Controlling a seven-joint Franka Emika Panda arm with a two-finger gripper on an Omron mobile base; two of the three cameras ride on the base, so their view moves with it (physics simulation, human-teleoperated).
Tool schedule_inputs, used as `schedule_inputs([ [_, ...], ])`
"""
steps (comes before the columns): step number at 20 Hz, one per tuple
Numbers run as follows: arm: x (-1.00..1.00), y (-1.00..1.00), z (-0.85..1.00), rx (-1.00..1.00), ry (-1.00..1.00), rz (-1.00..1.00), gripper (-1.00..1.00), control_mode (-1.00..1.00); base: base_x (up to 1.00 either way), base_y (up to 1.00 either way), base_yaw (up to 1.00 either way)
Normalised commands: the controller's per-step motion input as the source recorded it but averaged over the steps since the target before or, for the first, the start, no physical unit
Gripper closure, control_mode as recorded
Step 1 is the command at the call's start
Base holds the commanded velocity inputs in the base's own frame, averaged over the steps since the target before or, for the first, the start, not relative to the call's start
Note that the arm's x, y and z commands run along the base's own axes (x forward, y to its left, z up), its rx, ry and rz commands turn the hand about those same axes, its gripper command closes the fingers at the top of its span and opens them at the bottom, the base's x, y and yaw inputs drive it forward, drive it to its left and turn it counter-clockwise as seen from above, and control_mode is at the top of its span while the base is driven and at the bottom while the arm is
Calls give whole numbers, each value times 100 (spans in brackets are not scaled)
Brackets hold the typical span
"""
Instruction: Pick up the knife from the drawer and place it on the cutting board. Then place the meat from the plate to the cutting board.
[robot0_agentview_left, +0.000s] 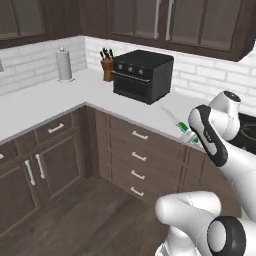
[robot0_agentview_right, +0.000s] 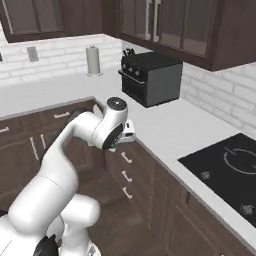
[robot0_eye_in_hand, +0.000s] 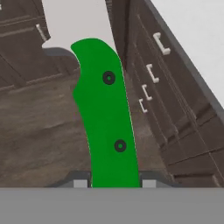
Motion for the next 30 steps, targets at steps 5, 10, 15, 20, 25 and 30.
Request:
schedule_inputs([
  [5,0,0,0,0,0,0,100,100,14,60,61],
  [10,0,0,0,0,0,0,100,100,55,66,37],
  [15,0,0,0,0,0,0,100,100,82,59,32],
  [20,0,0,0,0,0,0,100,100,77,70,24],
  [25,0,0,0,0,0,0,100,100,13,78,69],
  [30,0,0,0,0,0,0,100,100,21,69,77],
])
